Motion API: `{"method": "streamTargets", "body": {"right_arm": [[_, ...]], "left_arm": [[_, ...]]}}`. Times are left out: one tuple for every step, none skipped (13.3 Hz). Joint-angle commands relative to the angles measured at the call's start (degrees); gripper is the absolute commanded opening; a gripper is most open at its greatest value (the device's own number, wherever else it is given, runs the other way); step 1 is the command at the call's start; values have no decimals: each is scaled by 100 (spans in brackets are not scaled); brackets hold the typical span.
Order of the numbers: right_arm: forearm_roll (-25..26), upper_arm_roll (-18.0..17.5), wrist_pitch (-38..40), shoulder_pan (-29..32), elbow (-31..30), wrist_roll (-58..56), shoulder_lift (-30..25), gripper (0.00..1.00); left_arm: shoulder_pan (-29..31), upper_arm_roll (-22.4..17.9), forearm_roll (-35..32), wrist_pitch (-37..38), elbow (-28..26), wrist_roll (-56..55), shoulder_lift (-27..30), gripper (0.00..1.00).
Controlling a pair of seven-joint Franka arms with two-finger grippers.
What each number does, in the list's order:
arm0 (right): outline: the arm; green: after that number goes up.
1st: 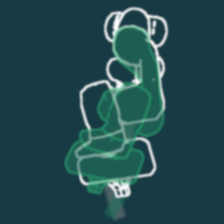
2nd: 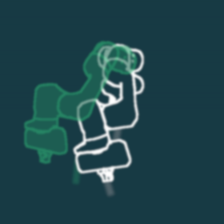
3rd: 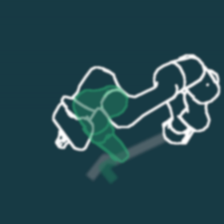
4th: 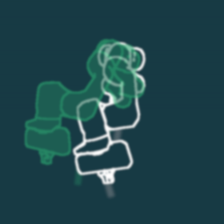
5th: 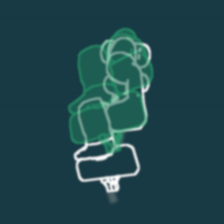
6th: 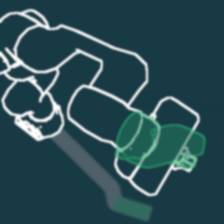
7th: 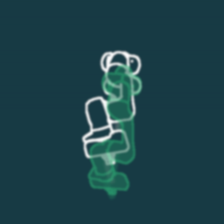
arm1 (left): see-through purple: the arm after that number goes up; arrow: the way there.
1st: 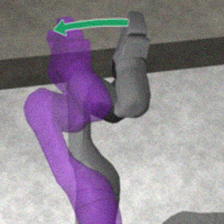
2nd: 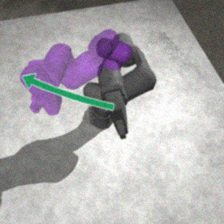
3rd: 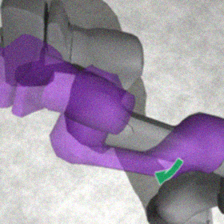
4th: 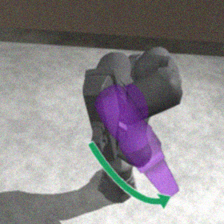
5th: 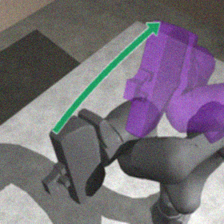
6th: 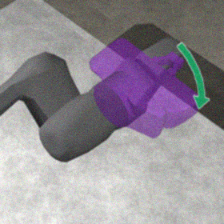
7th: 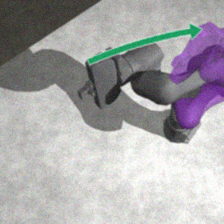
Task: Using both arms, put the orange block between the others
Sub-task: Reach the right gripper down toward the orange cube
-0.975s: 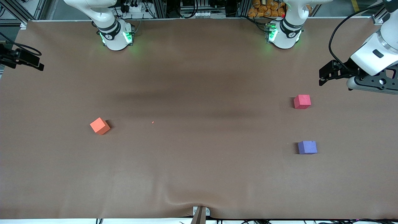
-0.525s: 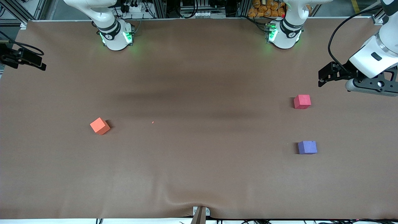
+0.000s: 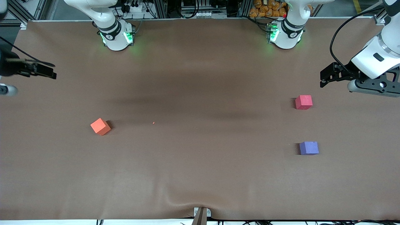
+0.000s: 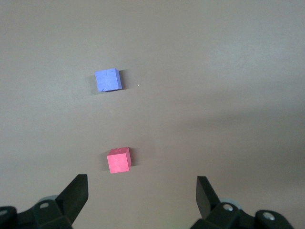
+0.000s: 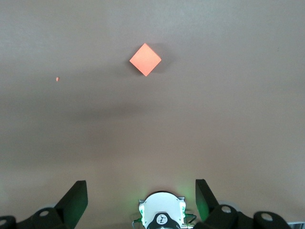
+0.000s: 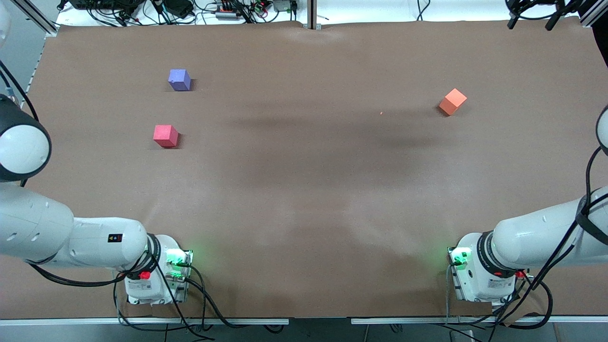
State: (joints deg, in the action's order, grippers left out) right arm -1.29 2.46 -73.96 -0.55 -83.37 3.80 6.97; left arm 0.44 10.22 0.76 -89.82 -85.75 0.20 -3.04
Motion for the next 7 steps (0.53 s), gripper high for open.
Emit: {"method": "streamTargets", "body": {"right_arm": [[67,18,-205,-41,49,-20,435,100],[76,18,-406,-41,-12,-29,585,100],[76,18,-661,-41,-109,-55,673,100],[76,18,-915,-41,-214,-64,787,100],[76,18,-1214,-50,-354,-73,919,100],[76,18,-1460,-42,-469,-82,1042,100],[76,18,-1602,-41,-583,-82,1191,100]], "left_arm": [[35,6,65,-1,84,94,-47,100],[35,6,65,-1,84,94,-47,100],[35,6,65,-1,84,94,-73,100],[35,6,65,-1,76,94,-74,100],[35,6,65,-1,84,94,-82,100],[35,6,65,-1,84,94,-74,100],[87,6,65,-1,84,94,-74,100]]}}
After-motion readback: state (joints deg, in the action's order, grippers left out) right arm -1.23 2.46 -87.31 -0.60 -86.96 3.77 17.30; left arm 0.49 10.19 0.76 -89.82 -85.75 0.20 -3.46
